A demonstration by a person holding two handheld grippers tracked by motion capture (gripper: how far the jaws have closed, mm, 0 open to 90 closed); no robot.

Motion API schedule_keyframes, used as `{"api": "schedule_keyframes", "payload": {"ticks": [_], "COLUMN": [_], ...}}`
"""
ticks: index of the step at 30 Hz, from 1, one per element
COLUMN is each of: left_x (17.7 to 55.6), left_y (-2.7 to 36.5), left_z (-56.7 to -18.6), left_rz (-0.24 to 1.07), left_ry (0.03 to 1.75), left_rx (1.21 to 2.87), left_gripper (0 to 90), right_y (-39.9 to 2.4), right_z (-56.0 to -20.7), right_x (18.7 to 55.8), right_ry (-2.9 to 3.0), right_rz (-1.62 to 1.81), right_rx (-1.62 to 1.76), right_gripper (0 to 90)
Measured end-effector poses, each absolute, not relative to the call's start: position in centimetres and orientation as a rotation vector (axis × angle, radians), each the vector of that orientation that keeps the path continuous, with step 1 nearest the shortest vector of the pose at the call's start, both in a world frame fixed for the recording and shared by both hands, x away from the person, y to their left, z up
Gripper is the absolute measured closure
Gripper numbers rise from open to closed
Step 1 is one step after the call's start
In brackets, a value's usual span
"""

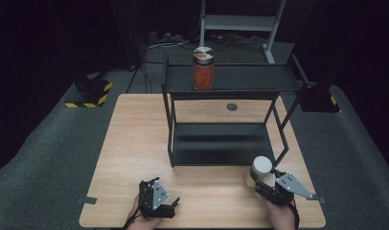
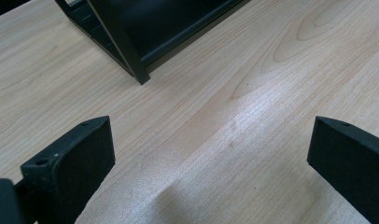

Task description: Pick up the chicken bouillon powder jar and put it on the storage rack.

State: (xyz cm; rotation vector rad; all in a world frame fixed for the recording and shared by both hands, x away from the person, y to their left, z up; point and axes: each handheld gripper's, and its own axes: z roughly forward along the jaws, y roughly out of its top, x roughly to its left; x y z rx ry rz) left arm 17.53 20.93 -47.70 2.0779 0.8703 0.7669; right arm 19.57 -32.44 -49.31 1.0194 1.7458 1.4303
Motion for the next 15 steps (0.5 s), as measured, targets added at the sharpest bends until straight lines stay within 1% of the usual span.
{"api": "schedule_keyframes", "payload": {"ticks": [15], "left_x": [17.6], "left_y": [21.1], "left_z": [-47.7], "left_rz": [0.760], "left_ry": [0.868], "left_rx": [2.073], "left_gripper": [0.9], "right_y": [-32.6], "right_z": [-48.4], "right_x": [18.4], "right_ry": [1.717], "right_rz": [1.488], "right_rx": [0.969], "right_gripper": [34.1]}}
